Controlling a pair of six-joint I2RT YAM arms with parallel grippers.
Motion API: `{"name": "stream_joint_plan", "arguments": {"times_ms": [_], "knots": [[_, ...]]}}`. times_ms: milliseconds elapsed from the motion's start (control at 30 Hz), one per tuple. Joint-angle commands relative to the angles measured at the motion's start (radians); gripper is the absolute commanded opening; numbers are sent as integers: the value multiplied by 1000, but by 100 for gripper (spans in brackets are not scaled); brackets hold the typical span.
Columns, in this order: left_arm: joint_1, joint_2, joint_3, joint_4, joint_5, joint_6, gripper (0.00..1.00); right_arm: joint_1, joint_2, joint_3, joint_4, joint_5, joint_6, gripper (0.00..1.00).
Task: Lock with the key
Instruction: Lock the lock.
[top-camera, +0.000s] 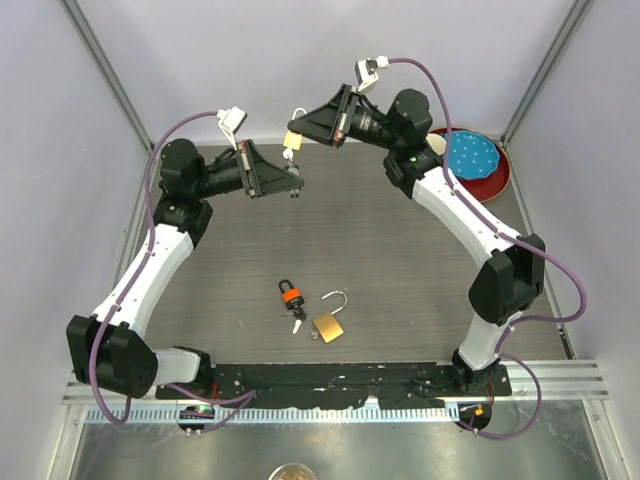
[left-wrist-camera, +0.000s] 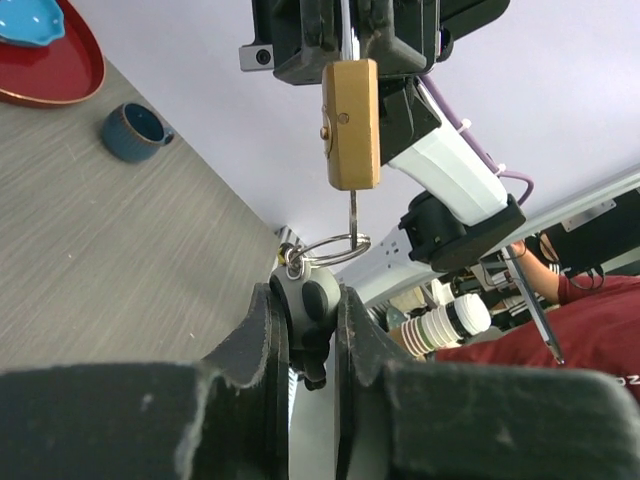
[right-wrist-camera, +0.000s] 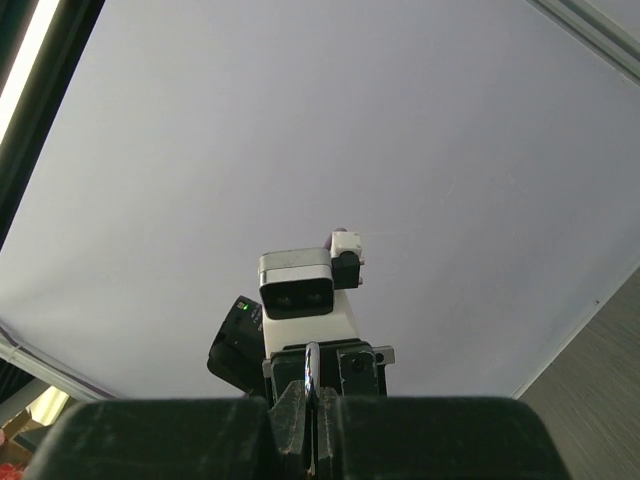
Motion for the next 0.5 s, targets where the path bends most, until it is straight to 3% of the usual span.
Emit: {"name": "stream_joint_plan", "arguments": {"times_ms": [0,467], "knots": [[-3,4,-7,61,30,-25,3,-12,-15,40,79,-1,12,2],[-29,-61,-115,81,36,-43,0,-88,26,75,51,-59,17,2]]}}
